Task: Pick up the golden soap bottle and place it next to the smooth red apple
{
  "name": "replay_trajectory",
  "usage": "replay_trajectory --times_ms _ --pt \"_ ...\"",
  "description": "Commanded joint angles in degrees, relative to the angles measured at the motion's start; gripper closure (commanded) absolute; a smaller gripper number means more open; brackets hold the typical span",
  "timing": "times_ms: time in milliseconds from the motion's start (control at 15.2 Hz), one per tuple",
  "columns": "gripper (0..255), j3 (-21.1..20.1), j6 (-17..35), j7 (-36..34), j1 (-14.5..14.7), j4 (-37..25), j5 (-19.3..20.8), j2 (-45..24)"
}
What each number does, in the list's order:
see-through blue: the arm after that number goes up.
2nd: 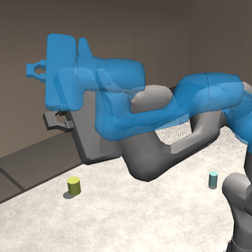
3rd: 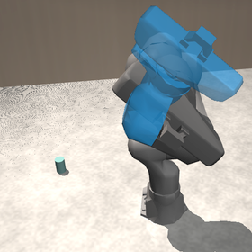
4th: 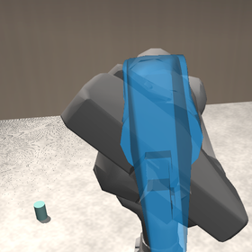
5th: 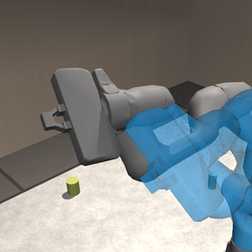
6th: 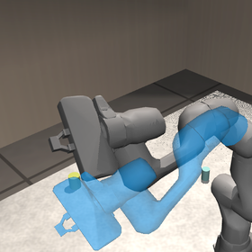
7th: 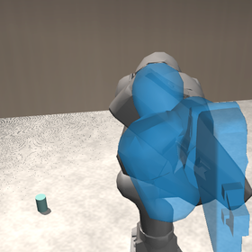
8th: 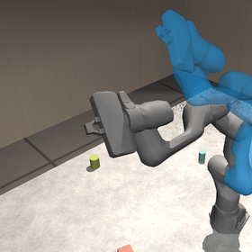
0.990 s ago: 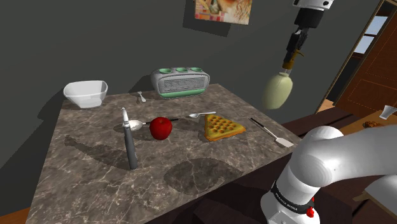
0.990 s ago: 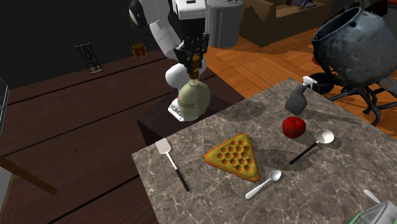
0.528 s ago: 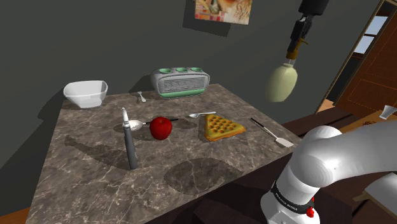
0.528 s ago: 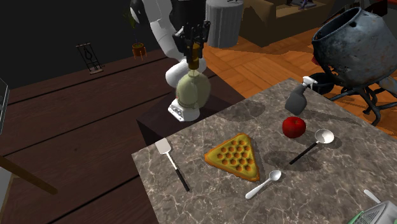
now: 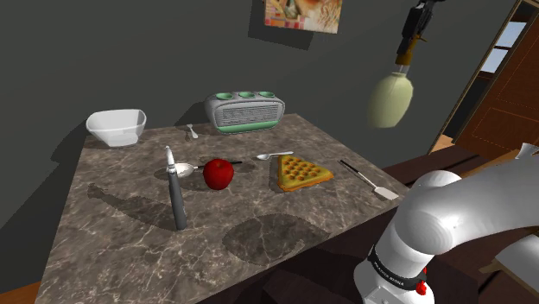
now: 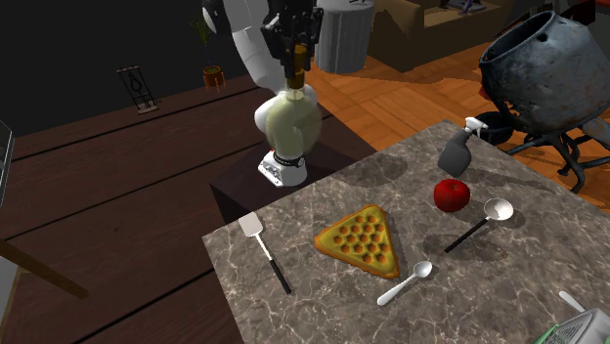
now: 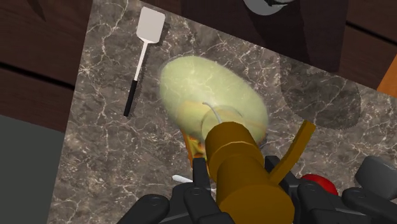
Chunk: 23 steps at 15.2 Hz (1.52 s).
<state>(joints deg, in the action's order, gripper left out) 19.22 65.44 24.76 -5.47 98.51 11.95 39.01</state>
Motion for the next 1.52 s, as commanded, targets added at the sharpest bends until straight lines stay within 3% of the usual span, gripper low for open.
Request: replay_trajectory --times_ms 0,264,858,1452 --pt "255 0.1 -1.5 0.3 0.2 -3.0 -0.2 -1.5" --pt "255 0.3 -4.2 0.9 0.6 -8.2 -0.6 -4.0" --pt "255 -3.9 6.3 -7.3 2.5 -2.4 -5.0 -9.8" --pt "255 -7.0 15.4 -13.5 4.9 -2.9 -8.4 -19.8"
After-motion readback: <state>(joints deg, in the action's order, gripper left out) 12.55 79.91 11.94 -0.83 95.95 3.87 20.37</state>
